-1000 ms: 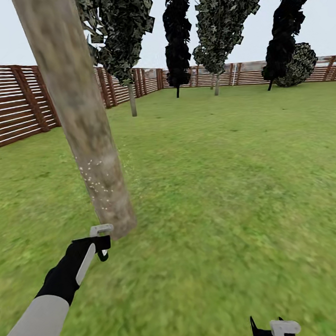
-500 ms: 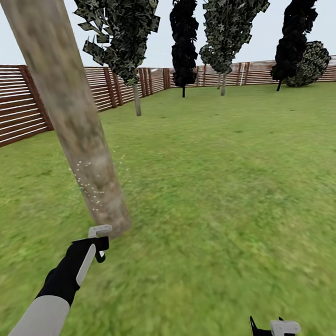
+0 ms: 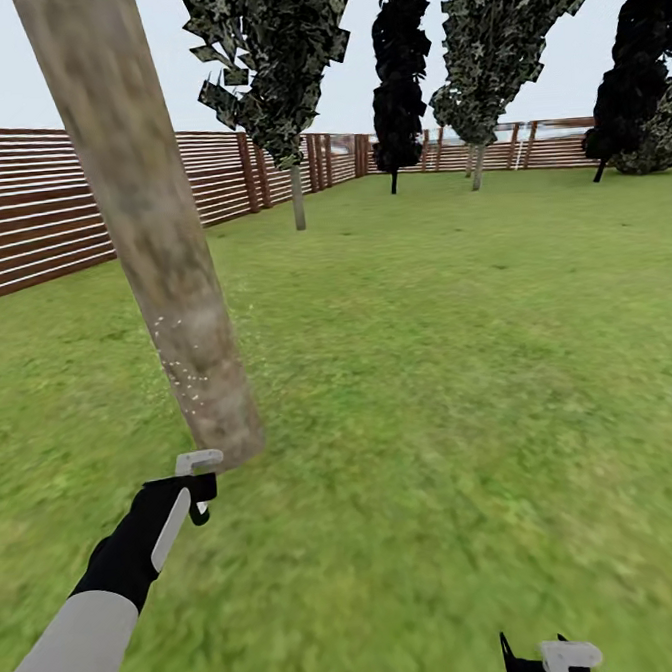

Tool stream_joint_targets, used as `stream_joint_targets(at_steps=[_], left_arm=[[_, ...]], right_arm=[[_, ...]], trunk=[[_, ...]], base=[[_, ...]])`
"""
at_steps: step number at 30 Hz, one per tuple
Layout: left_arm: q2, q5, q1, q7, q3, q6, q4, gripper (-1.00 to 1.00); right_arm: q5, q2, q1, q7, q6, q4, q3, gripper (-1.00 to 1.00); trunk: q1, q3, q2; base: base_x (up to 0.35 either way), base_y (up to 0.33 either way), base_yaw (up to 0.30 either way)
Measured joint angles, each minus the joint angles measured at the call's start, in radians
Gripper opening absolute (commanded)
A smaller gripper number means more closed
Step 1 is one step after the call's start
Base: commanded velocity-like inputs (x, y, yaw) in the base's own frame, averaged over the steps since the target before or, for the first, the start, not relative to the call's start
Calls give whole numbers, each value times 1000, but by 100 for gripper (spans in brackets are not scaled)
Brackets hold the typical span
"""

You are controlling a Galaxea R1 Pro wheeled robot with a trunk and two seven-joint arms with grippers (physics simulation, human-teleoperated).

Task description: In the garden, pick up the pesticide atomizer on the floor and spray pesticide onto both trees until each tree trunk is fully covered.

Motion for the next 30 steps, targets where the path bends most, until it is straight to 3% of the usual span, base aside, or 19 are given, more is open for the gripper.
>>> stream_joint_targets(at_steps=[8, 10, 30], left_arm=[[3, -2, 0, 22, 1, 1, 8, -100], [3, -3, 0, 22, 27, 0, 11, -100], [-2, -6, 0, 22, 37, -2, 12, -100]], right_arm=[[0, 0, 0, 0, 0, 0, 0, 100], [0, 0, 0, 0, 0, 0, 0, 100], [0, 0, 0, 0, 0, 0, 0, 100]], trunk=[[0, 0, 0], [0, 0, 0], [0, 0, 0]], base=[[98, -274, 279], [98, -274, 220], [163, -240, 45]])
